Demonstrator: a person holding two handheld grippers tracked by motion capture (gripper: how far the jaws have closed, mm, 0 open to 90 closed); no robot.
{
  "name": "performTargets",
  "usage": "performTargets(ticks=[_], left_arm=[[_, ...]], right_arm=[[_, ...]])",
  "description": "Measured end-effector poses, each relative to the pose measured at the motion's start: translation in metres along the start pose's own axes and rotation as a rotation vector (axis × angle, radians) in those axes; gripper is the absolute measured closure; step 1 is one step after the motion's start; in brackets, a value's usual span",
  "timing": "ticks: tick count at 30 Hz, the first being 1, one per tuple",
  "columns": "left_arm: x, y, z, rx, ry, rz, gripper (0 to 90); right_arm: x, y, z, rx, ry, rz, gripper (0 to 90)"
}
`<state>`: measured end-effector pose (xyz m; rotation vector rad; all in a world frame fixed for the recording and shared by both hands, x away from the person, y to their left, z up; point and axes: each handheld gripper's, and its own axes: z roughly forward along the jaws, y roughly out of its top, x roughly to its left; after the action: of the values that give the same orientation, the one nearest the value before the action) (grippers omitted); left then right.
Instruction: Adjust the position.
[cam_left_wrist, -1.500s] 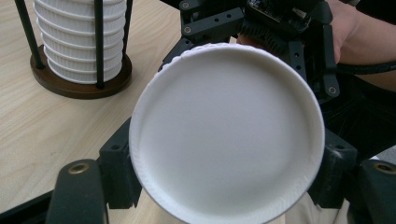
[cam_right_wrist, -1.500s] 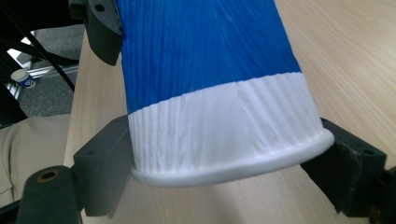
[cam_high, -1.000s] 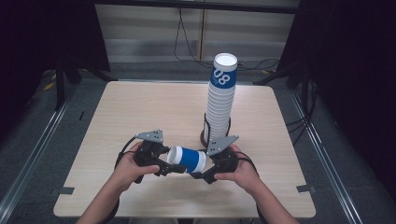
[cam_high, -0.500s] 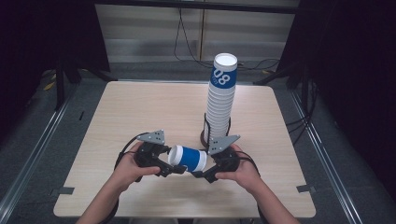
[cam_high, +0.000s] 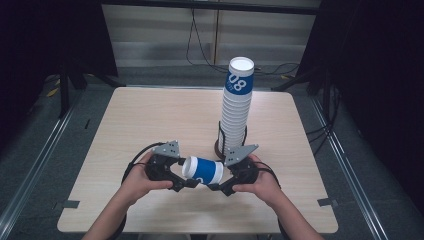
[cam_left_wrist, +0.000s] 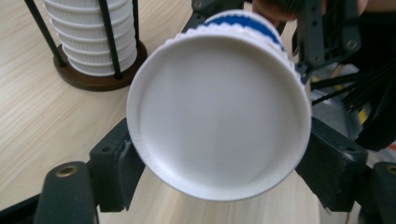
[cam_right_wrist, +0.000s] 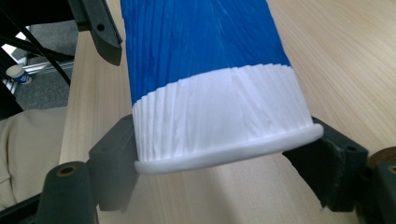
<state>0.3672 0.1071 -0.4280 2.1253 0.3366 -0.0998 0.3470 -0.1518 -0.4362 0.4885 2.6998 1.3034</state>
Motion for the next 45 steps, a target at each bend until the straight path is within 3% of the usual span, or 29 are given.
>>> performTargets(ticks=[11, 17, 18, 23, 24, 27, 29, 32, 45], left_arm=[[-0.002, 0.000, 0.002, 0.066, 0.059, 0.035, 21.6], [-0.002, 0.000, 0.003, 0.085, 0.061, 0.042, 21.4], [-0.002, 0.001, 0.003, 0.109, 0.073, 0.056, 21.4], [-0.005, 0.002, 0.004, 0.120, 0.090, 0.065, 21.3], [-0.005, 0.003, 0.004, 0.141, 0.094, 0.086, 21.3], [-0.008, 0.004, 0.004, 0.146, 0.110, 0.095, 21.1], [-0.009, 0.005, 0.004, 0.155, 0.111, 0.098, 21.1], [-0.010, 0.006, 0.005, 0.186, 0.123, 0.135, 21.1], [-0.016, 0.009, 0.009, 0.248, 0.167, 0.169, 20.8]], right_arm=[[-0.001, 0.000, -0.002, 0.030, -0.003, -0.010, 21.4], [-0.002, 0.000, -0.003, 0.070, -0.003, -0.024, 21.5], [-0.002, 0.000, -0.003, 0.076, -0.002, -0.024, 21.5], [-0.004, 0.003, -0.002, 0.116, 0.006, -0.035, 21.4], [-0.004, 0.003, -0.003, 0.124, 0.002, -0.035, 21.4], [-0.004, 0.006, -0.003, 0.151, 0.005, -0.048, 21.4], [-0.004, 0.008, -0.004, 0.156, 0.005, -0.048, 21.4], [-0.005, 0.010, -0.005, 0.163, 0.003, -0.055, 21.4], [-0.007, 0.013, -0.004, 0.196, 0.010, -0.073, 21.5]])
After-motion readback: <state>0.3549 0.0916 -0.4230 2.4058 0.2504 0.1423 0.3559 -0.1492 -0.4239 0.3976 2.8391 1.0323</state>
